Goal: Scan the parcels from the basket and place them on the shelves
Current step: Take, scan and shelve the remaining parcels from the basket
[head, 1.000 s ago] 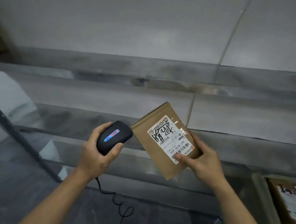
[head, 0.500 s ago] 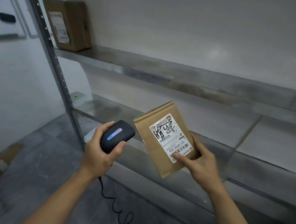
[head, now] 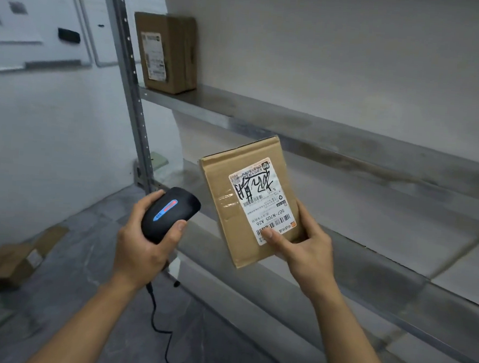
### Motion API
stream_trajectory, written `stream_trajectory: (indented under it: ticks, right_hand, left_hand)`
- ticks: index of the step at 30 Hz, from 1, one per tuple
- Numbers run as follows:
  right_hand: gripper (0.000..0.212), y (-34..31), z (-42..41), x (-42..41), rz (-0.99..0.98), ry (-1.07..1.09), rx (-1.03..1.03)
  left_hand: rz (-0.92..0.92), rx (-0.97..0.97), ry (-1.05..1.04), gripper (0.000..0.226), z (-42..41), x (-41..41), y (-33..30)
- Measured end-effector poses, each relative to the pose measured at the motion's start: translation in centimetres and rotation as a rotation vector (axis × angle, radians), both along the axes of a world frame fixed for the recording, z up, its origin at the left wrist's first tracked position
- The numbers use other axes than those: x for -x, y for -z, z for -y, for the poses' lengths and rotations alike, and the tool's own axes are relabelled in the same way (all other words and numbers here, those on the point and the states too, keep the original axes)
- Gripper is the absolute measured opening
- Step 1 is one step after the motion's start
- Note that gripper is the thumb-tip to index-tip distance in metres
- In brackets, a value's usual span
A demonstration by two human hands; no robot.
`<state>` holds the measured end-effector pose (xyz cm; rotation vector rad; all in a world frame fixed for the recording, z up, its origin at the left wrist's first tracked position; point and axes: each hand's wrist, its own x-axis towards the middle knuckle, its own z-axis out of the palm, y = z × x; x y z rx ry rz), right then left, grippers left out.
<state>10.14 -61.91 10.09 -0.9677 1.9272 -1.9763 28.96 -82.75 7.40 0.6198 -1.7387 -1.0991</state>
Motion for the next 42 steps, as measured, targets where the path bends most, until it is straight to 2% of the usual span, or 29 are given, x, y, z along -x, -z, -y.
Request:
stream_trajectory:
  ticks: [14, 23, 27, 31, 35, 39, 42]
  right_hand:
    - [0.067, -7.3, 13.9, 4.1, -0.011, -0.152, 0.292]
    - [0.065, -10.4, 22.8, 6.1, -0.089, -0.111, 0.283]
    - [0.068, -11.0, 26.8, 6.4, -0.121, -0.026, 0.294]
    - [0.082, -11.5, 30.4, 6.7, -0.135, 0.107, 0.345]
    - [0.084, -12.3, 34.3, 7.3, -0.165, 0.274, 0.382]
    - [0.083, -12.4, 38.3, 8.7, -0.179, 0.47, 0.351]
    - [0.088, -12.3, 40.9, 9.2, -0.166, 0.562, 0.284]
  left_hand:
    - [0.017, 0.079, -0.119, 0.059, 10.2, 4.3, -3.0]
    - [-0.034, 0.127, -0.134, 0.057, 17.1, 7.0, -4.7]
    - [-0.087, 0.101, -0.089, 0.064, 22.2, 8.5, -4.6]
    - [-0.057, 0.128, 0.011, 0.058, 26.3, 9.9, -4.5]
    - [-0.068, 0.13, 0.089, 0.057, 29.8, 10.9, -5.6]
    - [-0.08, 0.076, 0.143, 0.068, 33.0, 11.7, -5.9]
    - [-0.075, 0.034, 0.173, 0.065, 35.4, 12.2, -5.3]
